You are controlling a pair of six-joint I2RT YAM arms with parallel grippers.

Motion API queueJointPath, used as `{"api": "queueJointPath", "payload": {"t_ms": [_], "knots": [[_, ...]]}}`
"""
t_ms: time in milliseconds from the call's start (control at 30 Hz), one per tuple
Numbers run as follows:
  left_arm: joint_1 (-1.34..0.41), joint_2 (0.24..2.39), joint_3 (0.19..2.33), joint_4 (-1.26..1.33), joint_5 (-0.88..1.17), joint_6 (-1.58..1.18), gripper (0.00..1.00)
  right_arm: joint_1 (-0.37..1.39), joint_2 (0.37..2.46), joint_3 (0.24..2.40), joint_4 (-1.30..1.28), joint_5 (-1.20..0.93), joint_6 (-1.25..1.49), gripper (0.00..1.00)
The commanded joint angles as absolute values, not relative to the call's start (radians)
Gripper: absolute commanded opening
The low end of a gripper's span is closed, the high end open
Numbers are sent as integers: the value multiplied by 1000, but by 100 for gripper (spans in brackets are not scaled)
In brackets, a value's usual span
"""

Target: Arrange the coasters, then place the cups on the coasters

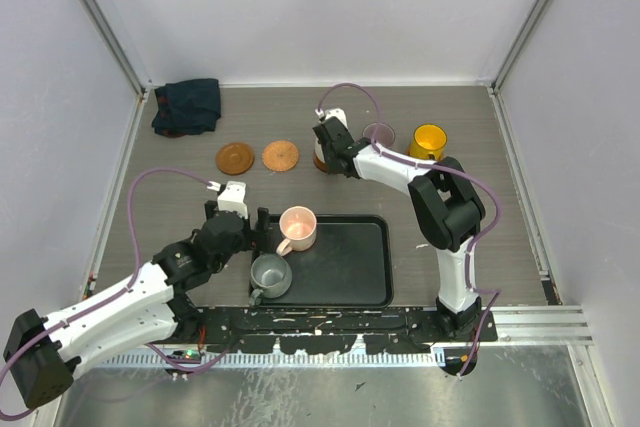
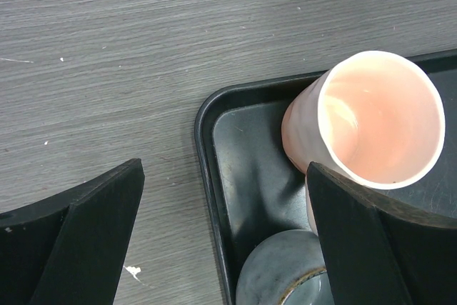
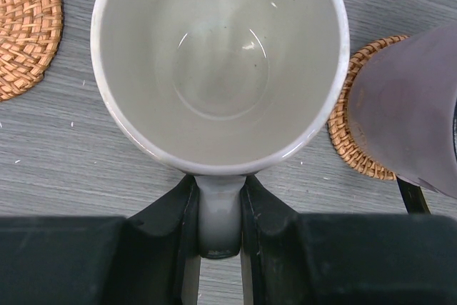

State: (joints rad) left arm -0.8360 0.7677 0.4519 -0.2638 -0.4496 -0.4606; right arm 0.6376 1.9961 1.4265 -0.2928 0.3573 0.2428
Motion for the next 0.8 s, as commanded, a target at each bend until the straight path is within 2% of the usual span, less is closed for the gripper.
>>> {"api": "queueJointPath", "payload": {"t_ms": [0, 767], "knots": [[-838, 747, 452, -240, -474, -474, 98, 638, 1974, 1440, -207, 402, 253, 1], [-839, 746, 458, -239, -470, -471, 98, 640, 1976, 1400, -213, 357, 273, 1]]}}
